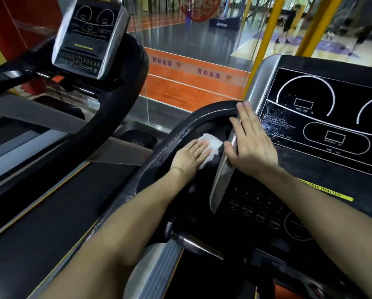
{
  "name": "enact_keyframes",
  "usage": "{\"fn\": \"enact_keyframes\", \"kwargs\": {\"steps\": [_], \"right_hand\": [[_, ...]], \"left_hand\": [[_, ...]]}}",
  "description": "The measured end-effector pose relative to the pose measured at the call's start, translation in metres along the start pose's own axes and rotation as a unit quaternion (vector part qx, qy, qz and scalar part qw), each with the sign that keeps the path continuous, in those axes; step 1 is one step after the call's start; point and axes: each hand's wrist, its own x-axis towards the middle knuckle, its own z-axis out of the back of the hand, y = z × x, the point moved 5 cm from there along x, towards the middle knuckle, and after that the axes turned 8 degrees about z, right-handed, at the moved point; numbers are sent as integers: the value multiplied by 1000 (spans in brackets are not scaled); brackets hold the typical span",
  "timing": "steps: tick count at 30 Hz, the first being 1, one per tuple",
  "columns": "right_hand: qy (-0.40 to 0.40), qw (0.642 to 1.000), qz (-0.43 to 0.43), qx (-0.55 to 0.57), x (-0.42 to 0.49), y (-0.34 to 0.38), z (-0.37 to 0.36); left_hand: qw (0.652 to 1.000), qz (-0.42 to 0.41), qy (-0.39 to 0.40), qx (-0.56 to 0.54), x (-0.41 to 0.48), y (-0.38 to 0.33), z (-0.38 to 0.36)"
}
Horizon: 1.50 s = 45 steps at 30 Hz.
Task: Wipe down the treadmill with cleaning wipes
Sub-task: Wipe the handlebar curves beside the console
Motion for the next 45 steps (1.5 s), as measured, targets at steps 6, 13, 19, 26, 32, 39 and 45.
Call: {"fn": "enact_keyframes", "kwargs": {"steps": [6,13,19,26,32,39,45], "right_hand": [[-10,999,33,-8,3,1,-1],[22,995,85,-38,3,0,-9],[19,991,127,-34,-1,3,-10],[-6,989,146,-16,-3,6,-12],[5,990,143,-15,-2,3,-13],[-23,987,156,-3,-5,2,-15],[-19,988,151,-6,-3,5,-14]], "left_hand": [[982,-110,144,-60,-57,-23,-68],[967,-33,217,-128,-60,-37,-68],[936,-72,302,-164,-95,-32,-69],[964,-28,207,-165,-74,-40,-55],[988,0,49,-147,-45,-20,-36],[983,-48,154,83,-80,-11,-40],[975,81,-28,206,-48,58,38]]}}
